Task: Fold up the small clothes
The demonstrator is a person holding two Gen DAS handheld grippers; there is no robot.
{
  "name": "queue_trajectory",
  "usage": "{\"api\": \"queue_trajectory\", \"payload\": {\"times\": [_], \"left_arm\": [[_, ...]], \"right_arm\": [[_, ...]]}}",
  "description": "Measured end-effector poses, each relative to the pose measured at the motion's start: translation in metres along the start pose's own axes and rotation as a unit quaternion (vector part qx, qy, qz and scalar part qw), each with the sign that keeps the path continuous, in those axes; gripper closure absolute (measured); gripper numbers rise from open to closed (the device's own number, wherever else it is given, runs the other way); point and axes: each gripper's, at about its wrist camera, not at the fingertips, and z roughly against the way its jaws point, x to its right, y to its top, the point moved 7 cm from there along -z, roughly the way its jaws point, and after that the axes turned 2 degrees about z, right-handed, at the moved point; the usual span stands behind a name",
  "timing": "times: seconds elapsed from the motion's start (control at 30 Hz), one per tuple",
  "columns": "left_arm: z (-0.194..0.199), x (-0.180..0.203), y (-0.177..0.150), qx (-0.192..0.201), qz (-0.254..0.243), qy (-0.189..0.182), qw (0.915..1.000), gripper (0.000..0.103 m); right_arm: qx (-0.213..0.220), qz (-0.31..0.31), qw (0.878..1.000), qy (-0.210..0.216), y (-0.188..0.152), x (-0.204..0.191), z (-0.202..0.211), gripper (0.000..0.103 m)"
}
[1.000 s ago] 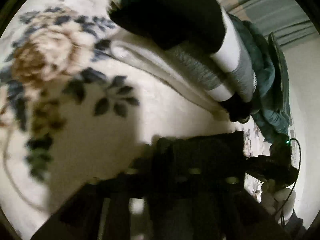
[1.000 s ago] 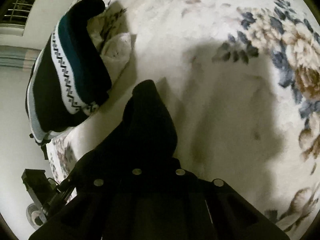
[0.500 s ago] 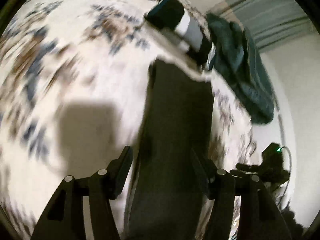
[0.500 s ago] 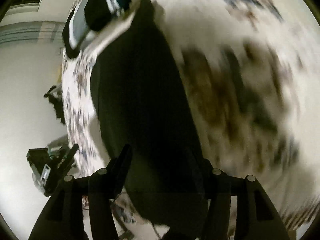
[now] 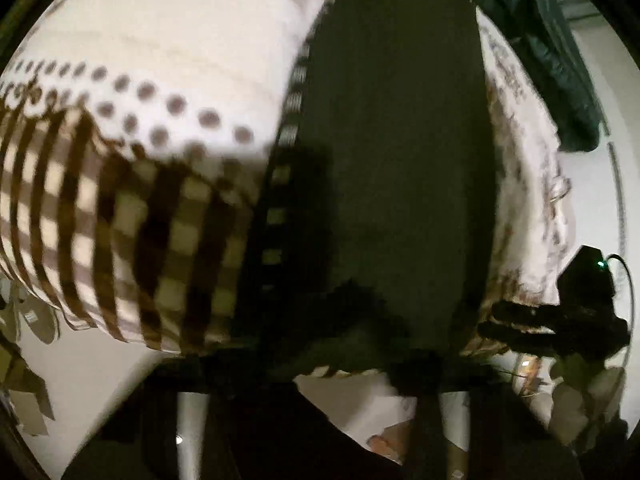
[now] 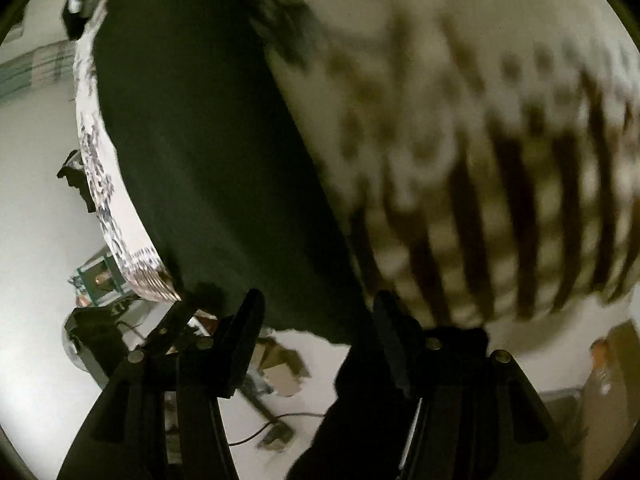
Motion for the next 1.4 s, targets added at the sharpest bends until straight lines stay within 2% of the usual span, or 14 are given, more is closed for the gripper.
{"api": "queue_trajectory", "payload": {"times": [0.1, 0.13, 0.17, 0.3, 0.4, 0.43, 0.5, 0.53, 0.57, 0.93, 1.0, 1.03, 1.07, 1.4], "left_arm": [[0.005, -0.003, -0.001, 0.025, 0.009, 0.001, 0.9997, 0.101], [0.008, -0.003, -0.002, 0.029, 0.007, 0.002, 0.9996, 0.101], [0.015, -0.006, -0.003, 0.037, 0.002, 0.006, 0.9993, 0.101], [0.024, -0.031, -0.01, 0.036, -0.002, 0.02, 0.9992, 0.101], [0.024, -0.042, -0.011, 0.022, 0.016, -0.03, 0.9992, 0.099], [0.027, -0.044, -0.009, 0.024, 0.026, -0.044, 0.9984, 0.092], [0.029, -0.041, -0.006, 0.026, 0.035, -0.095, 0.9945, 0.06], [0.028, -0.04, -0.003, 0.03, 0.039, -0.11, 0.9927, 0.039], [0.026, -0.038, -0.002, 0.033, 0.04, -0.116, 0.9919, 0.036], [-0.027, -0.024, -0.002, -0.002, 0.029, -0.121, 0.9923, 0.038], [-0.024, -0.024, -0.007, 0.006, 0.028, -0.113, 0.9932, 0.051], [-0.024, -0.025, -0.009, 0.006, 0.027, -0.108, 0.9937, 0.08], [-0.023, -0.029, -0.011, 0.003, 0.029, -0.099, 0.9946, 0.093], [0.04, 0.018, -0.005, 0.04, 0.023, -0.149, 0.9878, 0.096]], "right_arm": [[0.003, 0.002, 1.0, 0.002, -0.006, 0.0, -0.02, 0.054], [0.009, 0.008, 1.0, 0.002, -0.008, -0.004, -0.025, 0.087], [0.008, 0.011, 1.0, -0.003, -0.011, -0.008, -0.031, 0.097], [0.011, 0.038, 0.999, -0.018, -0.023, -0.017, -0.039, 0.097], [0.007, 0.044, 0.998, -0.032, -0.021, -0.011, -0.039, 0.088], [0.0, 0.039, 0.999, -0.019, -0.022, -0.011, -0.04, 0.071], [-0.001, 0.036, 0.999, 0.001, -0.02, -0.01, -0.041, 0.043], [-0.002, 0.039, 0.999, 0.003, -0.02, -0.009, -0.045, 0.042], [-0.007, 0.04, 0.999, 0.004, -0.019, -0.009, -0.047, 0.042], [-0.053, 0.033, 0.997, 0.047, -0.016, -0.006, -0.099, 0.044], [-0.044, 0.043, 0.997, 0.046, -0.019, -0.011, -0.098, 0.065], [-0.043, 0.046, 0.997, 0.046, -0.023, -0.014, -0.098, 0.075], [-0.043, 0.046, 0.997, 0.05, -0.026, -0.015, -0.097, 0.086], [-0.01, 0.075, 0.99, 0.119, -0.047, -0.068, -0.04, 0.09]]}}
